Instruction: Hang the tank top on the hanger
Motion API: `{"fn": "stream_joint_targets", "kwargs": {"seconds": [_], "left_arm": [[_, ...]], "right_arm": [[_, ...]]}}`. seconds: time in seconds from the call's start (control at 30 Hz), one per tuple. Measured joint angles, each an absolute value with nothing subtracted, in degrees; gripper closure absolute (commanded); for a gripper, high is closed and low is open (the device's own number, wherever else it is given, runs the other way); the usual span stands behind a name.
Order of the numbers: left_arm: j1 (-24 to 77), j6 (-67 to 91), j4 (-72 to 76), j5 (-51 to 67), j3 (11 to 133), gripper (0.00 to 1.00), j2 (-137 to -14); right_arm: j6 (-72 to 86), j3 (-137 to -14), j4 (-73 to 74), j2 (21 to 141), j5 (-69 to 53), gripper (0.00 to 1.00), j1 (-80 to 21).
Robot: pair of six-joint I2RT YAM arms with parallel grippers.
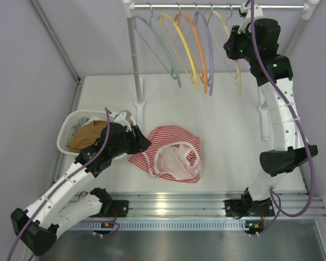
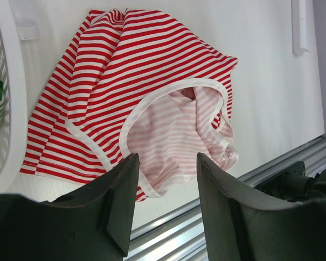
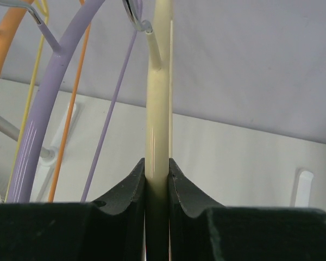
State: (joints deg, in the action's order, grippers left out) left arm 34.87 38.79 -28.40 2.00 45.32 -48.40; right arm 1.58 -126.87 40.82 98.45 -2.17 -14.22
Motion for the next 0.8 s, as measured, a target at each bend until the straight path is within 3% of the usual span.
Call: {"fn": "stream_joint_targets", "kwargs": {"seconds": [0.8], "left_arm": [[34.87,38.79,-28.51,1.83,45.32,0.47,-48.64]], "right_arm": [[3.18,-124.05,34.74,93.69,-1.39,1.00,-14.22]]}}
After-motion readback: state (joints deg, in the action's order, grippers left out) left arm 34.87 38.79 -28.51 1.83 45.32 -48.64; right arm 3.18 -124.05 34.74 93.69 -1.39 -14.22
